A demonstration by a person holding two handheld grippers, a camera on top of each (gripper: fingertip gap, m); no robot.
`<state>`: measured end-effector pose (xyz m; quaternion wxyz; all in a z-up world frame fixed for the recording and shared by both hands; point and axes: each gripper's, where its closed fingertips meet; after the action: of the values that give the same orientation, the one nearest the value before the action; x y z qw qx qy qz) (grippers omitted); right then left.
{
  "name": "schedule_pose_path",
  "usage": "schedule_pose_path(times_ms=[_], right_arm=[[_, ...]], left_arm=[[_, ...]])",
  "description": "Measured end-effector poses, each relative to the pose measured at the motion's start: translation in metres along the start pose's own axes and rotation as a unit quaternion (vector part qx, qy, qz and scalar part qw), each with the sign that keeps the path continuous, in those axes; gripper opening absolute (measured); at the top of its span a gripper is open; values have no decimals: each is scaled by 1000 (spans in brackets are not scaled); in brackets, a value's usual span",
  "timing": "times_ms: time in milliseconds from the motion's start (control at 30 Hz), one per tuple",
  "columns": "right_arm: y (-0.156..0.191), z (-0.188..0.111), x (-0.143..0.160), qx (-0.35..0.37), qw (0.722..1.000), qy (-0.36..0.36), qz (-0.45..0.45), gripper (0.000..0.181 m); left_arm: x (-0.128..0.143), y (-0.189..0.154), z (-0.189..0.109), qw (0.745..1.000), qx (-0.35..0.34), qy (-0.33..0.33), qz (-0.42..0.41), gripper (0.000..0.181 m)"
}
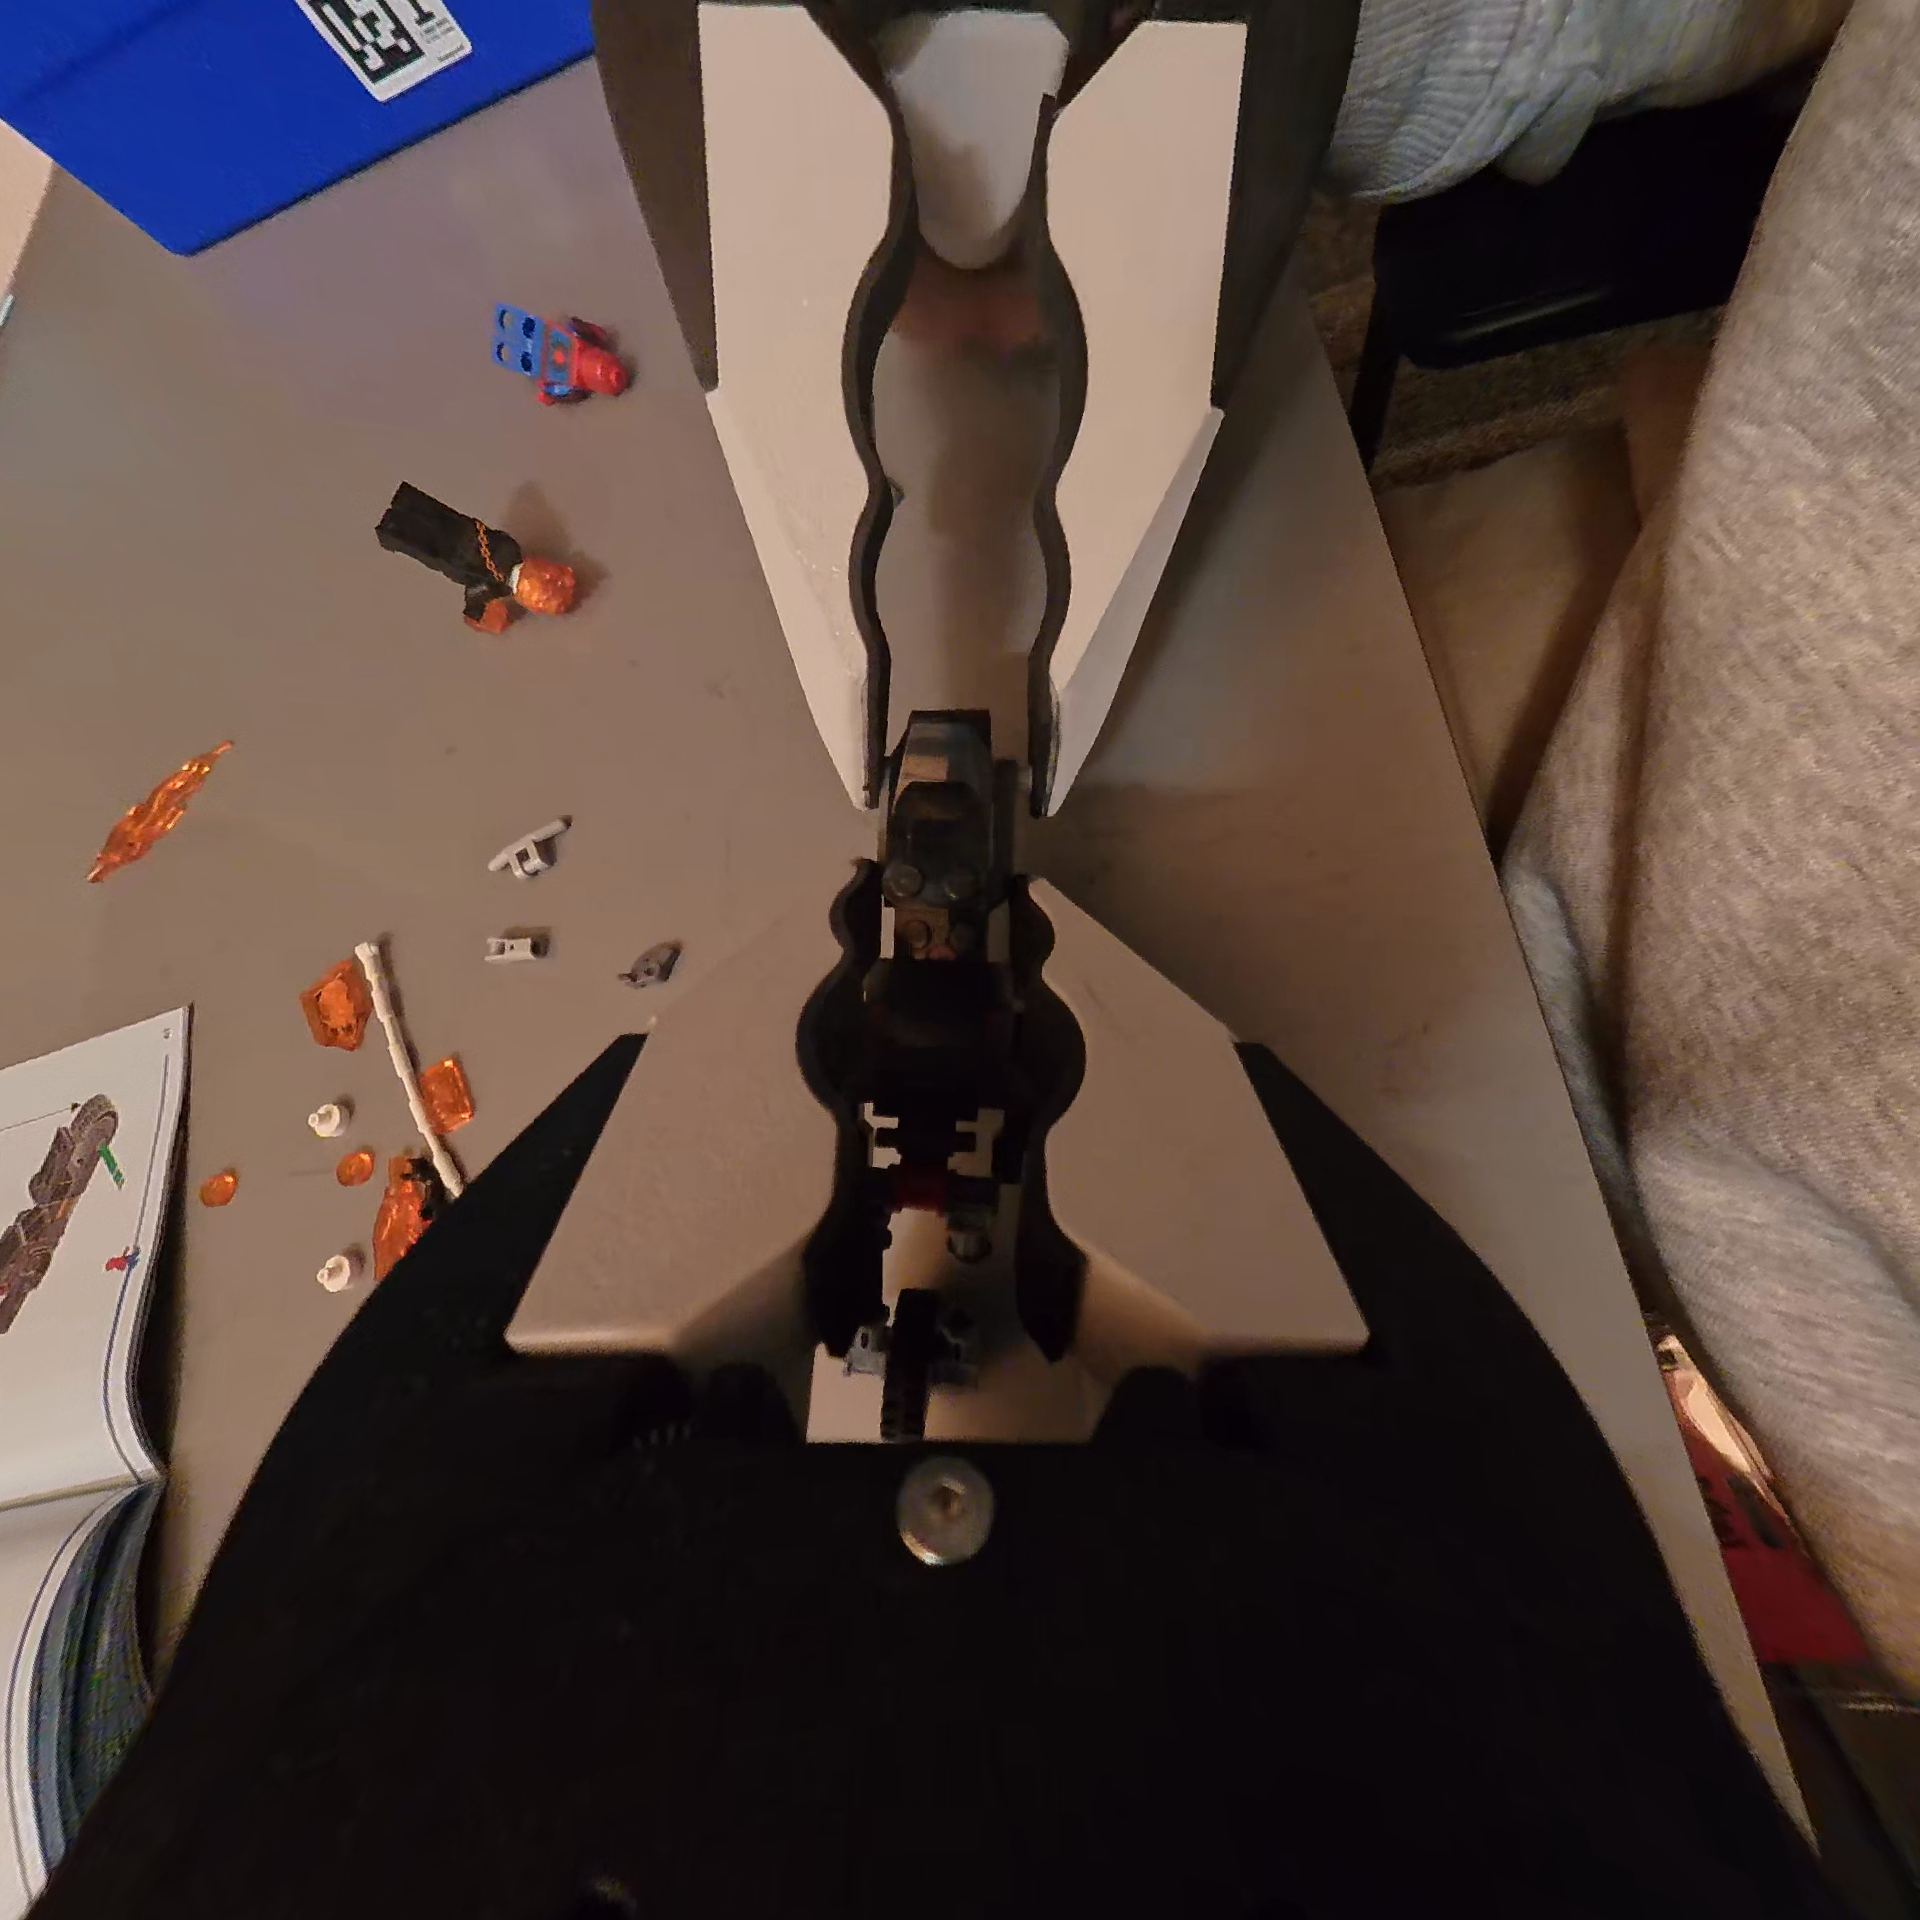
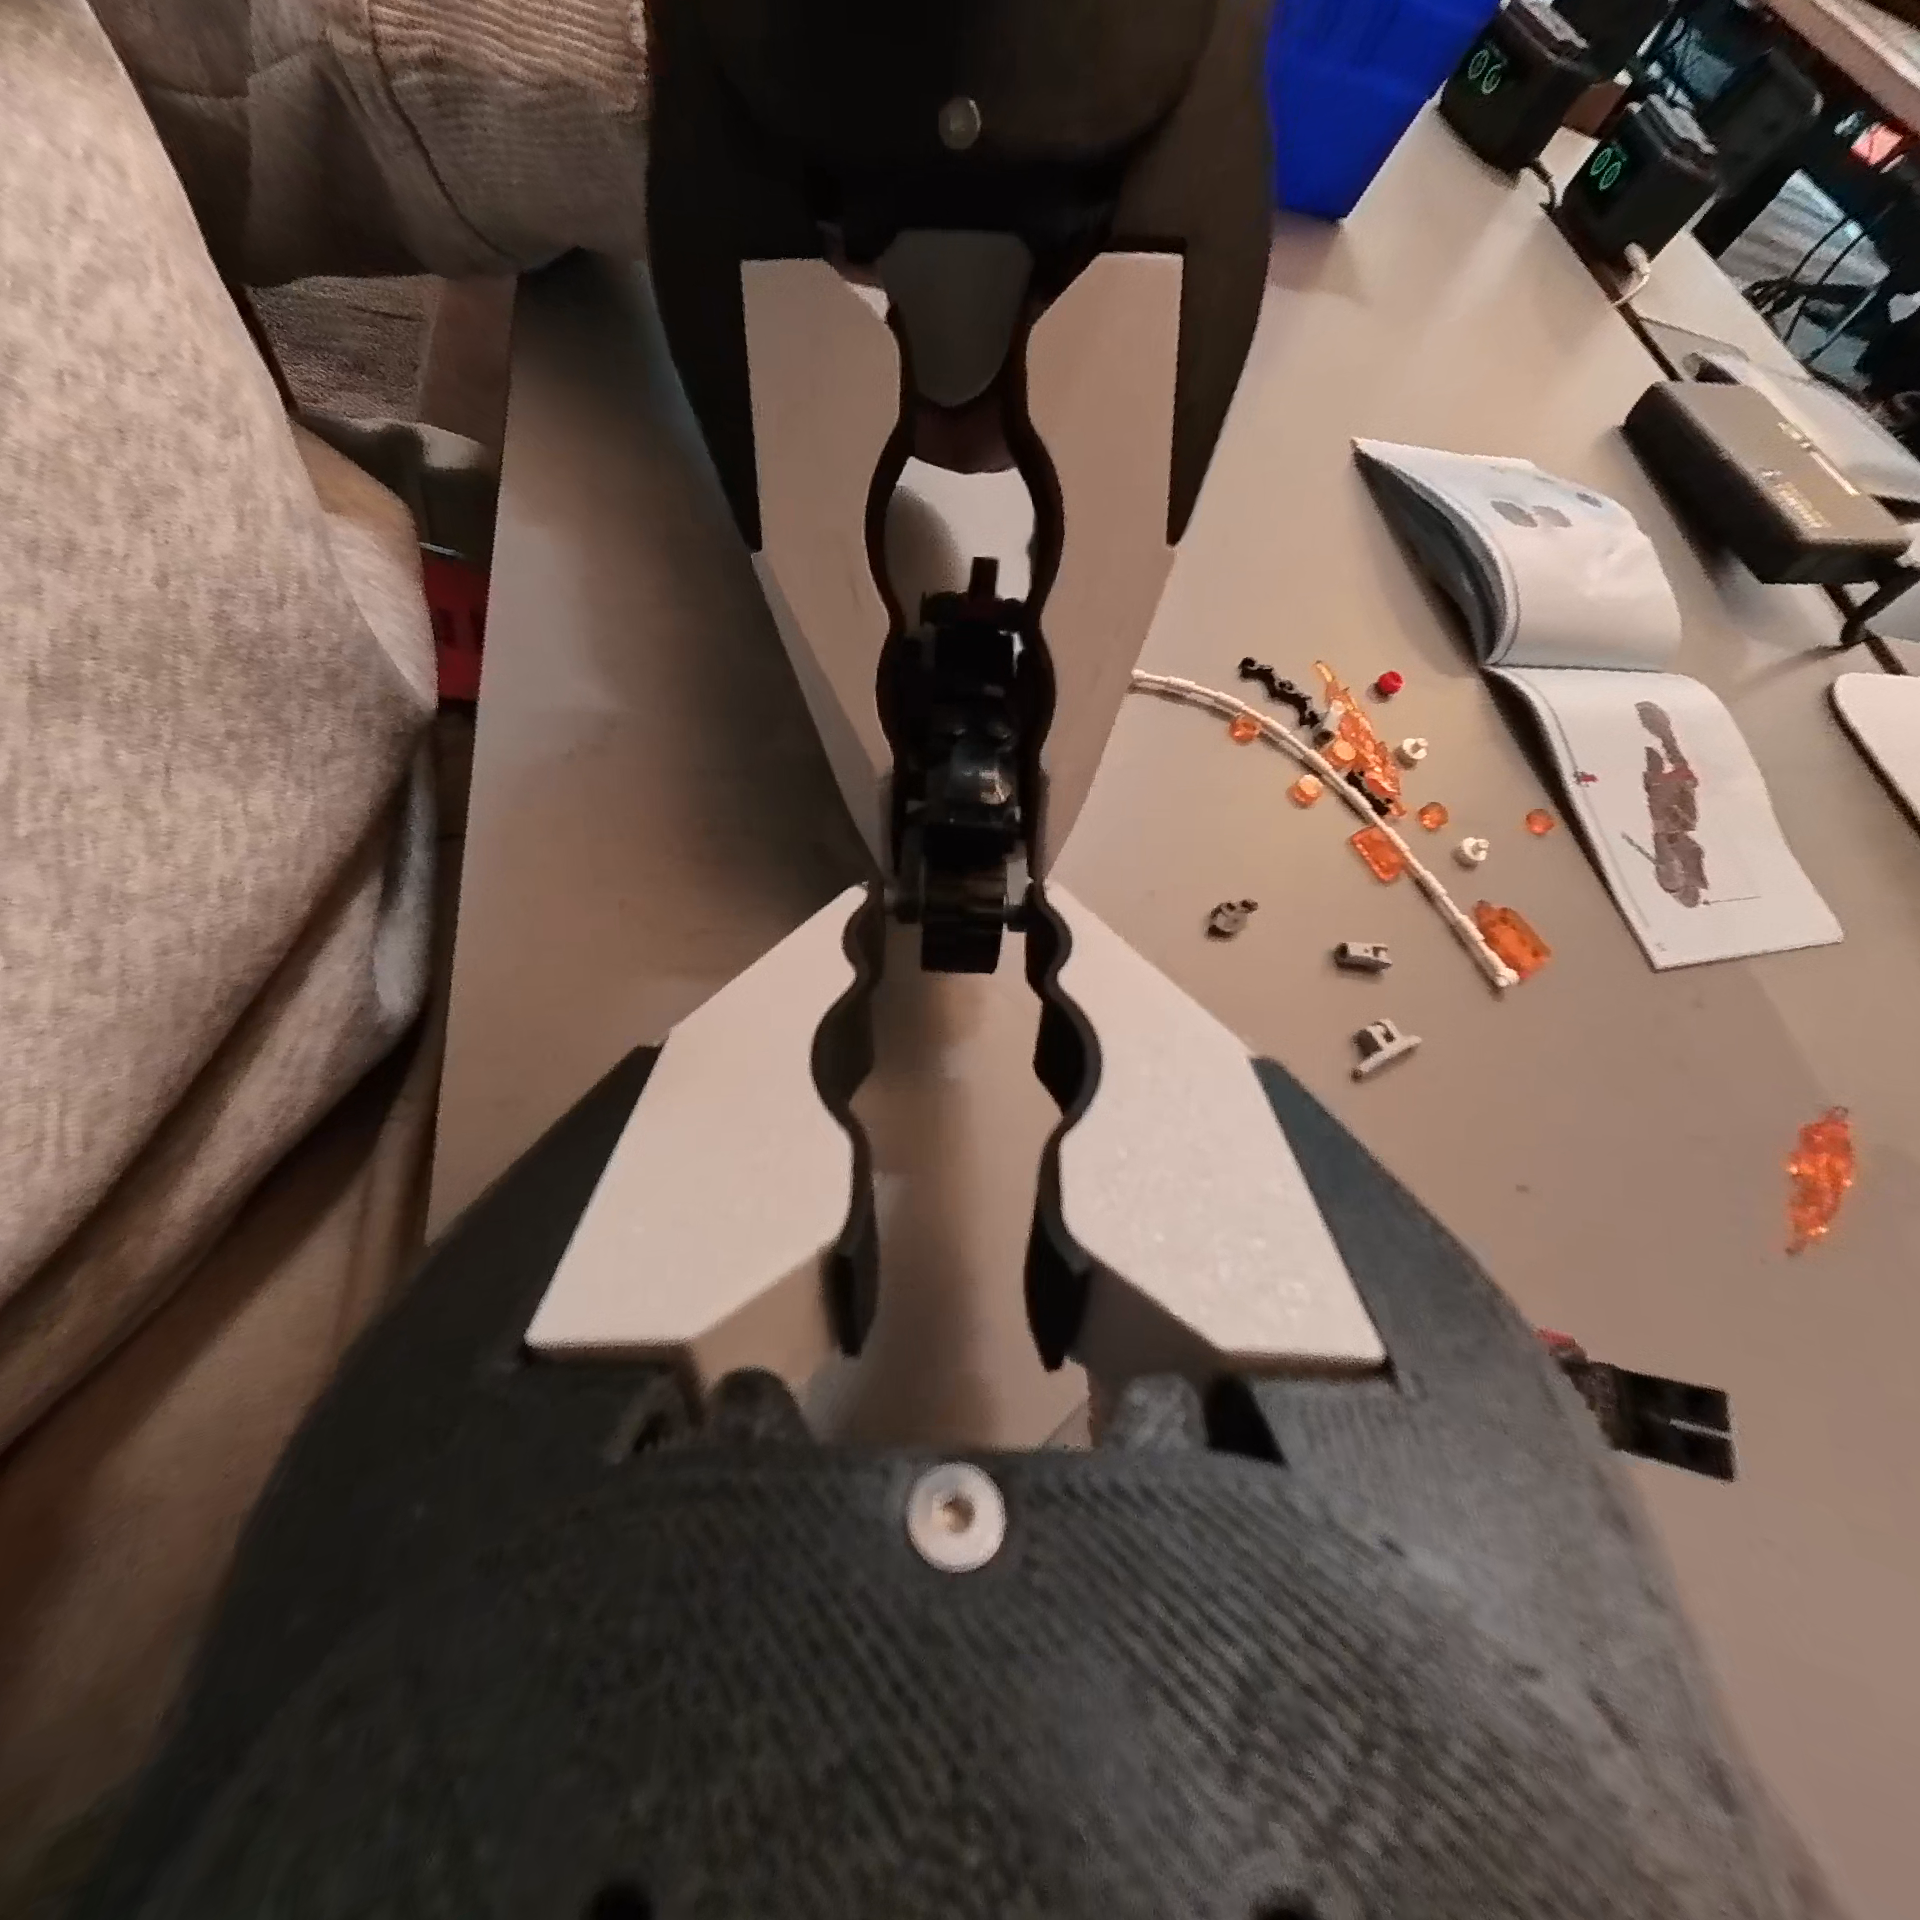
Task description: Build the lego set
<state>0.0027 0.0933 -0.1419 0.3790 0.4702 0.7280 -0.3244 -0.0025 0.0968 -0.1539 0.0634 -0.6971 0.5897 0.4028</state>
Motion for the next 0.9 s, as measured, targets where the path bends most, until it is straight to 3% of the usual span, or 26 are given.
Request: schedule_pose_path(times_ms=[533, 900], right_arm=[[2, 5, 12, -5, 999, 46, 22, 24], [2, 5, 7, -17, 999, 31, 40, 26]], left_arm=[[6, -4, 7, 1000, 8, 23, 15, 23], [6, -3, 3, 1000, 12, 16, 10, 24]])
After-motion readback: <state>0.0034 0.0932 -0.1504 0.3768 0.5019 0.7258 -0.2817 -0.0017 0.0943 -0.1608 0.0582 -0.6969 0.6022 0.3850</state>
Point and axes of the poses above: each gripper's, where its closed fingertips meet, z out along the fingers, x out of its underside, y = z × x across the jaws, and after that the axes turned 11 degrees about z, right-handed
